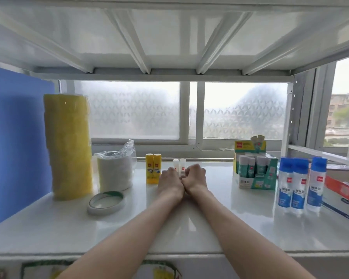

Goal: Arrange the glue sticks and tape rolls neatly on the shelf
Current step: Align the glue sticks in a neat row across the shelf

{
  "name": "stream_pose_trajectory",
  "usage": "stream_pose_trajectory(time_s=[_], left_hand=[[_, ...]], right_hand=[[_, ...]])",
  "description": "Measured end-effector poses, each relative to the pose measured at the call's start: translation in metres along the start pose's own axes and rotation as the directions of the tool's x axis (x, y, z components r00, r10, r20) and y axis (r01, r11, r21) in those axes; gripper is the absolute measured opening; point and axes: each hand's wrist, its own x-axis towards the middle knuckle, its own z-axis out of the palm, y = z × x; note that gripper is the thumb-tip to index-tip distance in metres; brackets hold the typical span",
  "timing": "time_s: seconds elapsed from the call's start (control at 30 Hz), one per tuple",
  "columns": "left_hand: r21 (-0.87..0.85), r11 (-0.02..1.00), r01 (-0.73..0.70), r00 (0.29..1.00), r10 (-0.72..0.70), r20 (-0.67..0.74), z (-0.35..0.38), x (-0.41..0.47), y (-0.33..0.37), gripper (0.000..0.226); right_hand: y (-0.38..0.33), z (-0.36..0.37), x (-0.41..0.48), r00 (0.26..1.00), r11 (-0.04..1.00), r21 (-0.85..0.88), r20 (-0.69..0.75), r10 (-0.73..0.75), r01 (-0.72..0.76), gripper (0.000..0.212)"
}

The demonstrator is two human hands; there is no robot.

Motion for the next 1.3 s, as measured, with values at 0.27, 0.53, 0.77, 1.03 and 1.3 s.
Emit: stream_pose_trajectory(time_s=[0.27,0.53,0.77,1.03,1.3], left_hand=[[0.073,0.997,-0.017,0.999,0.021,-0.046,0.010,0.012,-0.005,0.024],[0.151,0.988,-0.030,0.997,0.040,-0.067,0.015,0.014,-0.003,0.023],[0.141,0.990,-0.017,0.996,0.029,-0.080,0.015,0.015,-0.004,0.022],[0.121,0.993,-0.003,0.996,0.014,-0.093,0.014,0.012,-0.003,0.024],[0.164,0.986,-0.022,0.995,0.038,-0.096,0.011,0.007,-0.002,0.026]], right_hand=[[0.008,0.008,0.014,1.000,0.999,0.046,-0.005,-0.016,0.016,0.019],[0.013,0.011,0.022,1.000,0.999,0.024,-0.010,-0.027,0.027,0.020],[0.012,0.016,0.024,0.998,1.000,0.008,-0.053,-0.014,0.015,0.010],[0.013,0.017,0.025,0.999,1.000,0.007,-0.051,-0.007,0.007,0.013],[0.008,0.008,0.008,0.999,0.999,-0.001,-0.026,0.038,-0.038,0.037]])
